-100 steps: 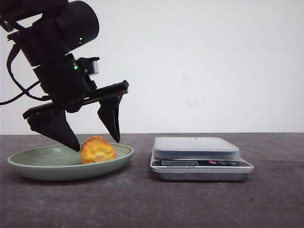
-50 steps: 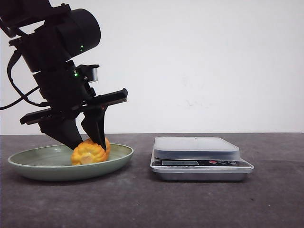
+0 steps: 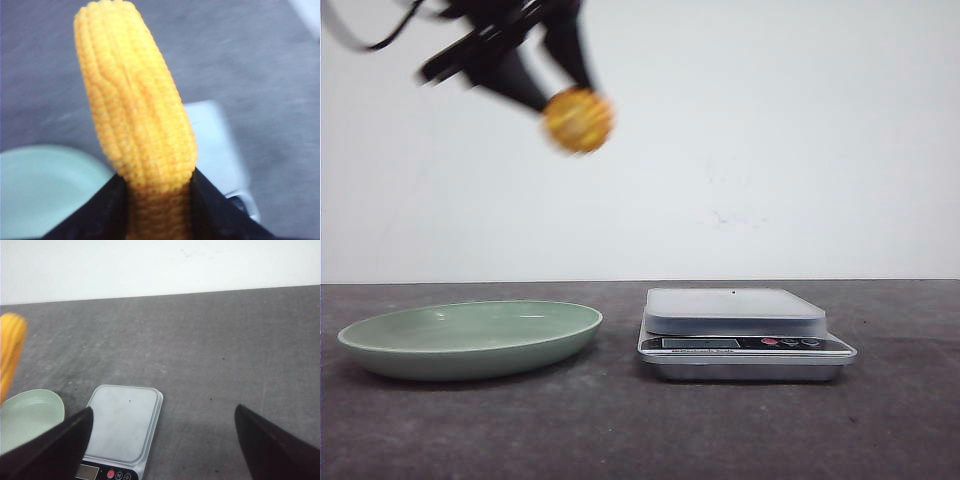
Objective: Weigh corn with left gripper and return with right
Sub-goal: 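Close the left gripper on the corn and lift it, then carry the corn over the scale and set it on the scale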
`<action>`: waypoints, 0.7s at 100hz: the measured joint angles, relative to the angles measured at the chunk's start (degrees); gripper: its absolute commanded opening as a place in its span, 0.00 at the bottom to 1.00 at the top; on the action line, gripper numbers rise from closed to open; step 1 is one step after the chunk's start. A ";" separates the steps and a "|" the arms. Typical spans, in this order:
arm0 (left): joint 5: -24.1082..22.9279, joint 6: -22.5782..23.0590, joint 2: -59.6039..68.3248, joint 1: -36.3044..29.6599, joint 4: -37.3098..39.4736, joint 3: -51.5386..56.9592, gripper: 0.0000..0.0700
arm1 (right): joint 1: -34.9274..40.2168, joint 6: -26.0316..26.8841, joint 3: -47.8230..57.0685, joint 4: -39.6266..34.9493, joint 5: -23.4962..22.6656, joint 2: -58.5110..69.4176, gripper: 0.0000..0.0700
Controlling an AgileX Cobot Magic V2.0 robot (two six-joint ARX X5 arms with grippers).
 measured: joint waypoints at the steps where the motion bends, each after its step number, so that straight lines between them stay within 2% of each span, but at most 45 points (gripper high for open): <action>1: 0.00 -0.02 0.57 -0.37 -0.15 0.72 0.01 | 0.00 0.00 0.00 0.00 -0.02 0.00 0.82; 31: -0.09 -0.02 20.48 -5.46 -3.41 17.77 0.01 | 0.00 0.00 0.00 -0.24 -0.07 -0.04 0.82; 70: -0.17 -0.13 32.50 -5.84 -4.98 20.17 0.01 | 0.00 -0.04 0.00 -1.79 -0.04 -0.04 0.82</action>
